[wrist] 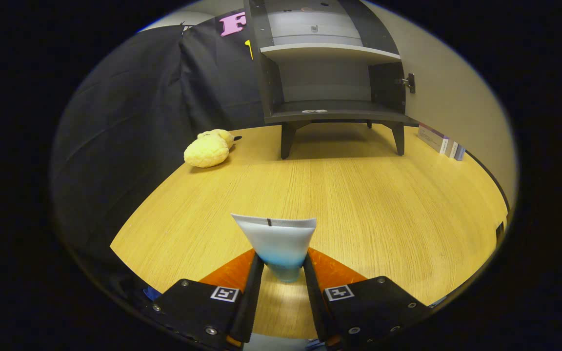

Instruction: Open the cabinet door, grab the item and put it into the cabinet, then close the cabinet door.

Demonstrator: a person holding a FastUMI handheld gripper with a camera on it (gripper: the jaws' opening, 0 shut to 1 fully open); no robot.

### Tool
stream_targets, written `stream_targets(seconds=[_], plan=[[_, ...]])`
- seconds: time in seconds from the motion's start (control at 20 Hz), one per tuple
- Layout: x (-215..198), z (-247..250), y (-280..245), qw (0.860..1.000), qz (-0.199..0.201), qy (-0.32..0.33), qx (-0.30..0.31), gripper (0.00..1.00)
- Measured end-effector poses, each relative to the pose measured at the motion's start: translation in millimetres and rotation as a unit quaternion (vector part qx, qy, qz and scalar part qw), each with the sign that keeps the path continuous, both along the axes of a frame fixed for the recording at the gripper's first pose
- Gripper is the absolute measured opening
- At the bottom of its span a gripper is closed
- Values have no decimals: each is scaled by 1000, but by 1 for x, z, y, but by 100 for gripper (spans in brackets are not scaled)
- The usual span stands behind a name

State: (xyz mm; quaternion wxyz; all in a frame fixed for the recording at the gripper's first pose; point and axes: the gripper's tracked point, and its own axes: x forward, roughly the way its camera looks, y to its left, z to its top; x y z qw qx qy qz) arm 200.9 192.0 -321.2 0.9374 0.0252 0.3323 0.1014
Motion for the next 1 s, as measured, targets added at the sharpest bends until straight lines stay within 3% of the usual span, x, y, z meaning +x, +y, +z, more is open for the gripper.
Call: stream_targets(seconds=[0.6, 1.0], plan=[[56, 98, -25, 999, -10, -52, 0, 49], [125, 188, -53, 993, -18, -114, -6, 49]])
